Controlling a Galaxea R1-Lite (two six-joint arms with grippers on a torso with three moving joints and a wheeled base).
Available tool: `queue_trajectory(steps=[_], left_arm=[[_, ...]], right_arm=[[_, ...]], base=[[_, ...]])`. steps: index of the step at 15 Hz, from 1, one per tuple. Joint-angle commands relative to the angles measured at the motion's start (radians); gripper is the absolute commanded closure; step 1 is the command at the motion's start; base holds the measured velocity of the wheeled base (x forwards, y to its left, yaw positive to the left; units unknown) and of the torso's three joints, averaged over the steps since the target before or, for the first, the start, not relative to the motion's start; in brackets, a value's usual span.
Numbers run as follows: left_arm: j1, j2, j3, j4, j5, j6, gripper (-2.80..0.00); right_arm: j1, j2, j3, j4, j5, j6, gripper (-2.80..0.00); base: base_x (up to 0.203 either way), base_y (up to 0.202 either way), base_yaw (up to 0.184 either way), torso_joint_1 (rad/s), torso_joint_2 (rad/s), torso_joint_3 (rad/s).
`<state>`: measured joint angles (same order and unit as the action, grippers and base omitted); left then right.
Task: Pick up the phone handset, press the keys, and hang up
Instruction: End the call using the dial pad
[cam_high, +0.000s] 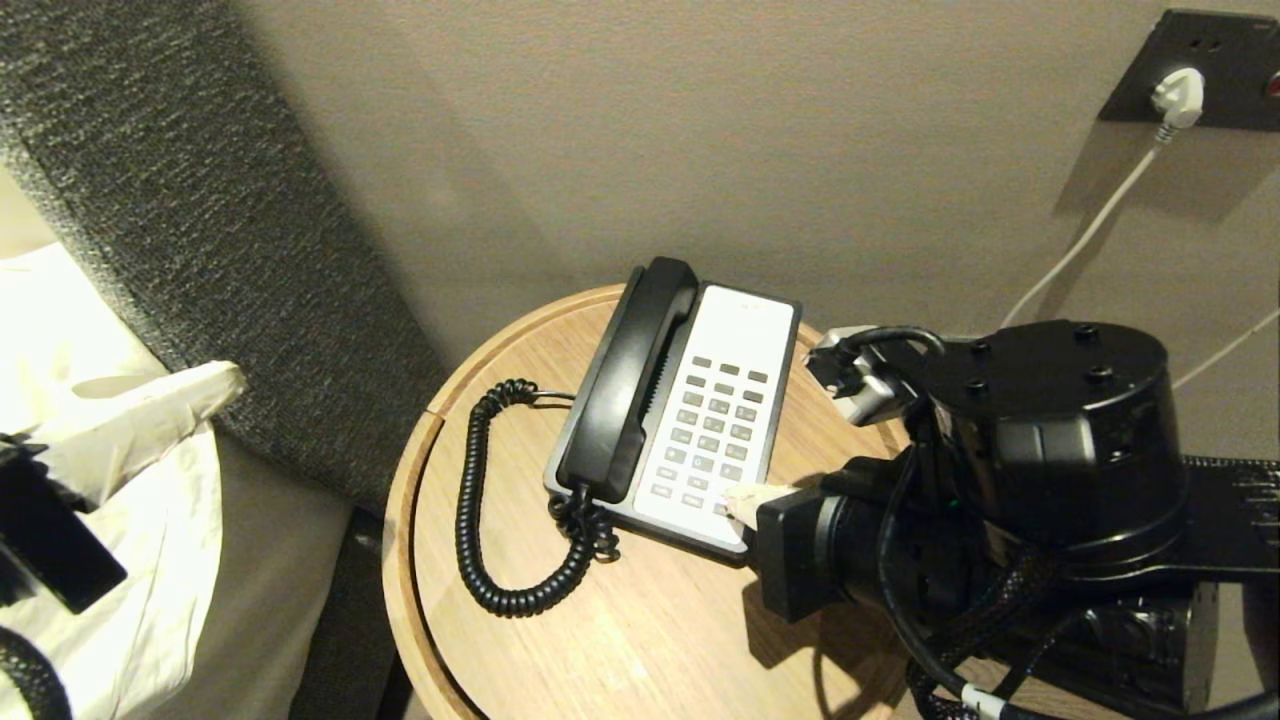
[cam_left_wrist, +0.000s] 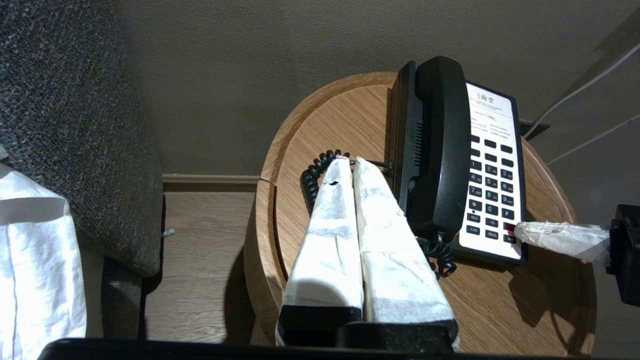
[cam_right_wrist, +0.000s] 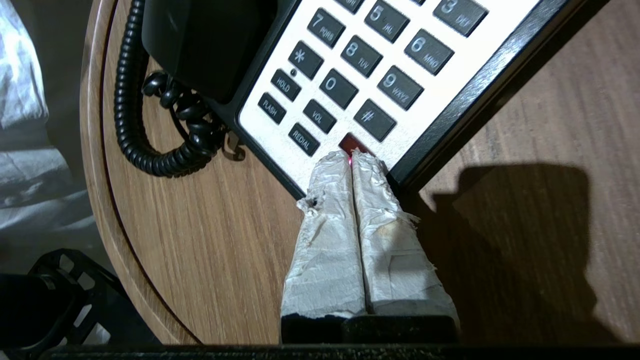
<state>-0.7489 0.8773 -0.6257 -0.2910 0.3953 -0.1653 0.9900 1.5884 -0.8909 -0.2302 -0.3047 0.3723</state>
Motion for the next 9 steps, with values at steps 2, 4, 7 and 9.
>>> queue_trajectory(steps=[2,4,7,9], left_arm=[[-0.001,-0.001,0.000,-0.002,0.000,-0.002,0.00],[-0.001,-0.003,0.000,-0.002,0.000,-0.003,0.00],[-0.001,-0.003,0.000,-0.002,0.000,-0.002,0.00],[-0.001,-0.004,0.000,-0.002,-0.001,-0.003,0.00]], right_arm=[[0.001,0.011,0.003,-0.001,0.010,0.002,0.00],[0.001,0.018,0.003,-0.001,0.010,0.001,0.00],[0.001,0.030,0.006,-0.001,0.009,-0.004,0.00],[0.001,0.031,0.007,-0.001,0.009,-0.007,0.00]], base=[[0.000,0.000,0.000,0.000,0.00,0.000],[0.000,0.000,0.000,0.000,0.00,0.000],[0.000,0.000,0.000,0.000,0.00,0.000],[0.000,0.000,0.000,0.000,0.00,0.000]])
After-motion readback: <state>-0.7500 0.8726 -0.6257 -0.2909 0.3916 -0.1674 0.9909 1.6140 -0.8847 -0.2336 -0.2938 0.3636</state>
